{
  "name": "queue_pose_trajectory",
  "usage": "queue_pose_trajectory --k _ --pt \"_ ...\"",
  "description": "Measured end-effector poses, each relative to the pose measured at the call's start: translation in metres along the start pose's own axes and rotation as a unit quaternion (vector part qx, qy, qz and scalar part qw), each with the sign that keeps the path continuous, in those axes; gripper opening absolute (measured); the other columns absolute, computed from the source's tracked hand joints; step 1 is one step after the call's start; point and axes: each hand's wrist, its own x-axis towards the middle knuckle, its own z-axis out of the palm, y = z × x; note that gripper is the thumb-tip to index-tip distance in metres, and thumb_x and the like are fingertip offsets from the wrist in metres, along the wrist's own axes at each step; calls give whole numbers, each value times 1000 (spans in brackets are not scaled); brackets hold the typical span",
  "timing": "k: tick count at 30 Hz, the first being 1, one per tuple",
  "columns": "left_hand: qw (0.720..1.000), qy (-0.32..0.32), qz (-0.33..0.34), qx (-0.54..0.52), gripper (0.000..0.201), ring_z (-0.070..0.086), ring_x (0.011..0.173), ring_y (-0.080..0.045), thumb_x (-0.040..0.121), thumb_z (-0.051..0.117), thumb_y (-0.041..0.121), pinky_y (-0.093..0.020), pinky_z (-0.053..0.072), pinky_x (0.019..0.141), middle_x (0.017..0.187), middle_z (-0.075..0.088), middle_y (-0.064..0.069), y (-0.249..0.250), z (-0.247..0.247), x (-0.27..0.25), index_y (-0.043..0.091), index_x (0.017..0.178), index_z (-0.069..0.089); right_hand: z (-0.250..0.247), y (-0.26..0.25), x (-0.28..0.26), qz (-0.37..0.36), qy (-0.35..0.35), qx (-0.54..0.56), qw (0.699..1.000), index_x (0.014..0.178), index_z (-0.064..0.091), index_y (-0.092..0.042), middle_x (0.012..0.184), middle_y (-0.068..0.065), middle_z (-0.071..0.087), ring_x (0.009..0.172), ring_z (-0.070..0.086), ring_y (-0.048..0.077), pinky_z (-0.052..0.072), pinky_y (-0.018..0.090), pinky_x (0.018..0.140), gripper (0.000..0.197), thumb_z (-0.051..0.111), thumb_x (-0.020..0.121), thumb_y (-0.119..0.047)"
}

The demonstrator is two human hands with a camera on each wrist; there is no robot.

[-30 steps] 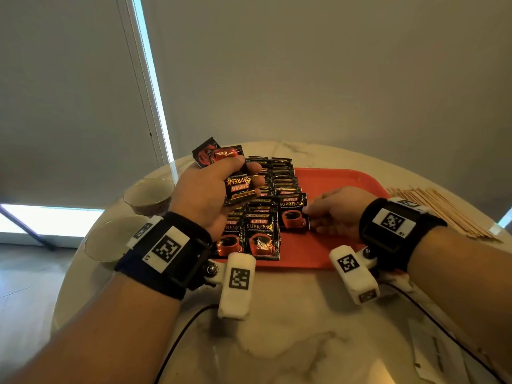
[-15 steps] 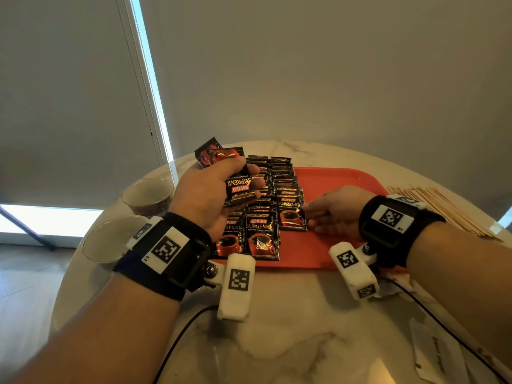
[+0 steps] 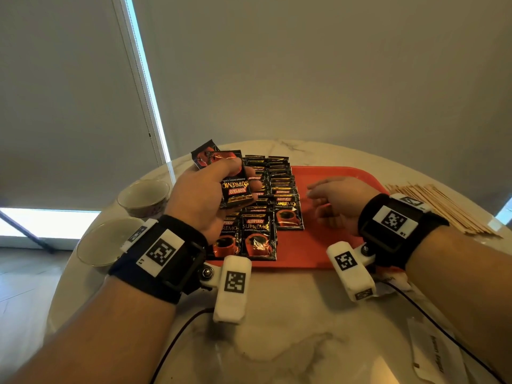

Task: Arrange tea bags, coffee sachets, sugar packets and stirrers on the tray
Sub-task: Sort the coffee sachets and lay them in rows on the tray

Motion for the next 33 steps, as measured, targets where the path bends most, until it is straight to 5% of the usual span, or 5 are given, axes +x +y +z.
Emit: queue_pose_trajectory --k 8,12,16,22,33 --pt "999 40 -24 -12 20 79 78 -23 96 71 18 -35 61 60 90 81 -9 0 0 0 10 113 68 34 -19 -43 -193 -184 11 964 112 64 -13 82 5 65 68 62 19 59 41 69 34 65 87 11" --pt "999 37 -29 6 16 77 69 -20 98 68 15 -28 57 51 77 78 -5 -1 -1 0 9 113 65 46 -18 -54 -324 -163 -91 928 115 60 -25 90 3 66 71 63 26 58 54 73 48 67 82 10" --pt "998 15 -49 27 29 75 80 -22 92 73 18 -28 53 51 100 75 -12 -5 0 1 8 119 70 43 -20 -57 -403 -118 -152 894 107 70 -28 91 -2 69 78 67 24 60 42 76 37 72 83 0" --pt "998 3 16 -62 5 77 73 -25 101 63 8 -34 61 56 86 77 -11 0 3 0 9 105 65 45 -26 -55 -154 -246 85 953 109 63 -16 89 7 66 73 65 21 61 42 69 25 77 87 -19" --pt "998 -35 52 -15 27 77 99 -33 91 63 -8 -40 63 72 105 79 -14 2 -1 -1 16 101 71 36 -31 -42 -224 -135 185 947 87 62 -12 77 4 71 70 69 17 60 35 62 14 64 94 1"
